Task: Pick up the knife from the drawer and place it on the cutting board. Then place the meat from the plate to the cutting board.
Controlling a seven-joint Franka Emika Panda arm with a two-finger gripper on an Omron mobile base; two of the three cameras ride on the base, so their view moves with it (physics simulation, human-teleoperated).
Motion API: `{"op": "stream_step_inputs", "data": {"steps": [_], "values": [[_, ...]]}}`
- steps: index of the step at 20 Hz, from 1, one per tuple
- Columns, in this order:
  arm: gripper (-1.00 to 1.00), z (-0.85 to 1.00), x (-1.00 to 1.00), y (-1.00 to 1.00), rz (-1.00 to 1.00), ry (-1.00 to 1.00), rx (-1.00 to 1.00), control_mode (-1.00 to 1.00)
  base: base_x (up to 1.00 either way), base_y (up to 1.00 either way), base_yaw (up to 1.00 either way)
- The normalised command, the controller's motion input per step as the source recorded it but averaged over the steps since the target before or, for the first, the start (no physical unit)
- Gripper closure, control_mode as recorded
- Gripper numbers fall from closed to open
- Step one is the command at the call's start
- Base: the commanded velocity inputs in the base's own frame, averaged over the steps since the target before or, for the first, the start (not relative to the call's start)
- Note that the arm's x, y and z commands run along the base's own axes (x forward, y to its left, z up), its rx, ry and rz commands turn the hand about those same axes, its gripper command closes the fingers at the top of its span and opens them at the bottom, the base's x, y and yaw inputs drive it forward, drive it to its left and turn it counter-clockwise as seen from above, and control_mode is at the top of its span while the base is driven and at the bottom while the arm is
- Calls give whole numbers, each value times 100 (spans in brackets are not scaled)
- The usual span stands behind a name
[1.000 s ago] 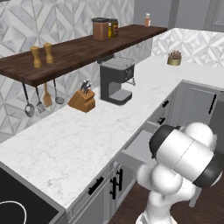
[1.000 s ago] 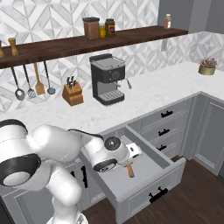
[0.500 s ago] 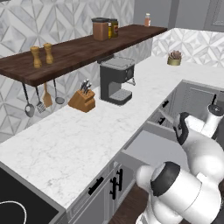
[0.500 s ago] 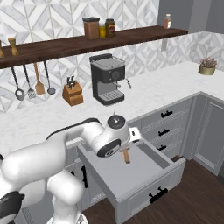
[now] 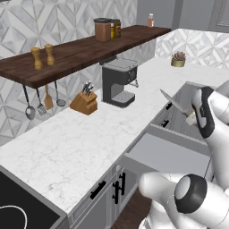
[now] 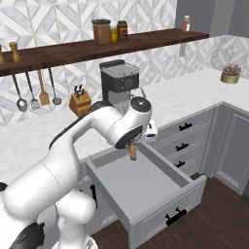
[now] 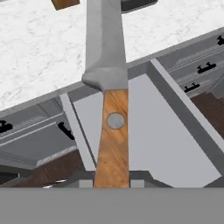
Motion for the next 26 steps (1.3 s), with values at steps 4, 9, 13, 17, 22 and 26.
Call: {"op": "stream_step_inputs", "data": {"steps": [4, 9, 13, 17, 22, 26], "values": [[100, 100, 0, 90, 0, 14, 3, -100, 0, 0, 0], [100, 72, 0, 87, -4, 14, -6, -100, 0, 0, 0], [100, 23, -11, 79, -10, 0, -22, -100, 0, 0, 0], [100, 5, -22, 89, -9, 0, -23, -100, 0, 0, 0], [100, 0, -58, 64, -19, -7, -7, -100, 0, 0, 0], [100, 0, -17, 6, -8, -3, 0, 100, 0, 0, 0]]}}
